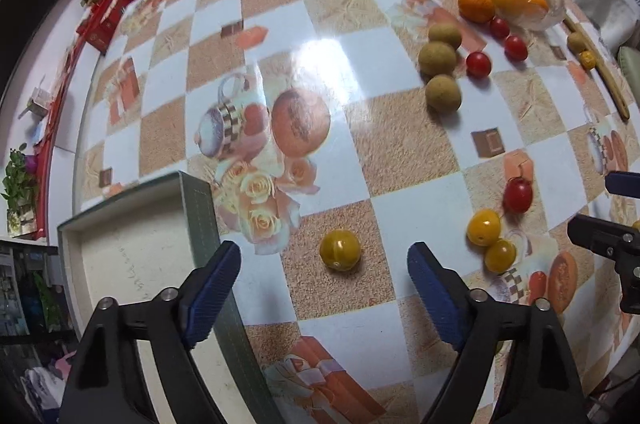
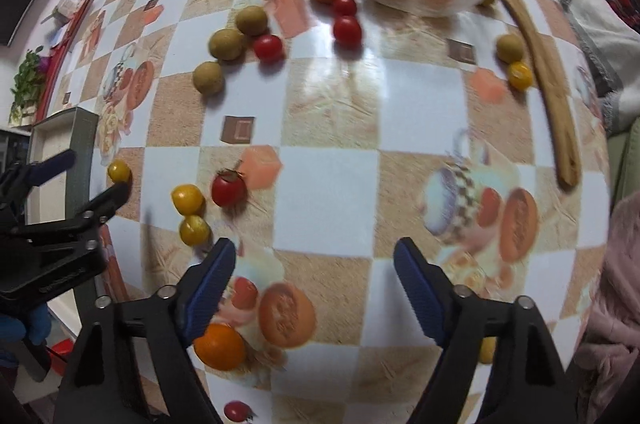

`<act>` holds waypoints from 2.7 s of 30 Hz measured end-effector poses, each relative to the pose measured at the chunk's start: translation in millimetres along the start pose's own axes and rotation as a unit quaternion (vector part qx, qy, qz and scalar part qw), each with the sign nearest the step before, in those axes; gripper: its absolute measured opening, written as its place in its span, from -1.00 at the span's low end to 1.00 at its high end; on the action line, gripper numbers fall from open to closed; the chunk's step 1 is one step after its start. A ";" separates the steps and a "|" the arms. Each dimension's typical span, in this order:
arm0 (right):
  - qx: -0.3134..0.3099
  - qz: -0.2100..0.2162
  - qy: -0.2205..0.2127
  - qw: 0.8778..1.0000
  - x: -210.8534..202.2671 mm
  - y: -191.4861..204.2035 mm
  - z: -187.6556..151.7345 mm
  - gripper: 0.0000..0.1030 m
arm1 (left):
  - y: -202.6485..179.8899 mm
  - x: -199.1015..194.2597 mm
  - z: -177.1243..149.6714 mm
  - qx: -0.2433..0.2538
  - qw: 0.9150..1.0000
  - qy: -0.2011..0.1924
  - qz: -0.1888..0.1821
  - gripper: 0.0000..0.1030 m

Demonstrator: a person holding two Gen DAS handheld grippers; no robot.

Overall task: Organize fruits
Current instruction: 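Move both tools toward the yellow and red cherry tomatoes, then grasp a yellow cherry tomato with the left tool while the right tool grasps a red cherry tomato, then carry both tomatoes over the cream tray and open both tools to drop them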

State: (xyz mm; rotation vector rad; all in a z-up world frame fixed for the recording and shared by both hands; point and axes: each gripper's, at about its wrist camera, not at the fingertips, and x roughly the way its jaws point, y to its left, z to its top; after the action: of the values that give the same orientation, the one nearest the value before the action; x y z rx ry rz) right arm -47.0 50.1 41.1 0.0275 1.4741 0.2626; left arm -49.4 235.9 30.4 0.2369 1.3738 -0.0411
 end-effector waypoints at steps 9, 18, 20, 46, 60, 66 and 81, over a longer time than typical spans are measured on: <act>-0.042 0.018 0.008 0.999 22.0 25.7 17.3 0.28 | 3.0 20.8 2.1 -0.010 1.000 0.015 -0.002 0.69; -0.077 0.029 0.003 0.997 32.9 46.8 32.5 -0.18 | 2.4 20.9 2.8 -0.024 1.000 0.011 -0.013 0.49; -0.086 0.028 0.004 0.996 37.0 56.5 36.7 -0.41 | 2.5 20.0 2.3 -0.027 0.999 0.007 -0.022 0.31; -0.028 0.096 -0.010 0.995 -24.8 45.8 0.6 -0.55 | 47.8 -53.4 -47.0 -0.094 0.989 -0.033 -0.108 -0.56; -0.137 0.138 0.020 0.981 -9.9 179.6 -12.2 -0.55 | 135.1 -46.3 -150.4 -0.178 0.984 -0.002 -0.031 -0.56; -0.184 0.148 0.049 0.971 7.7 238.2 -19.4 -0.55 | 168.5 -26.1 -187.6 -0.221 0.975 0.027 -0.003 -0.56; -0.261 0.074 0.095 0.958 62.0 297.7 -24.7 -0.49 | 173.3 -6.1 -208.8 -0.236 0.971 0.041 0.019 -0.54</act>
State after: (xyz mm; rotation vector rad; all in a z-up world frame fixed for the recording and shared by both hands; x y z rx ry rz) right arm -113.8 347.6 30.9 -0.3215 1.5537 0.7886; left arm -223.3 444.2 24.5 -0.1361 1.4180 0.3292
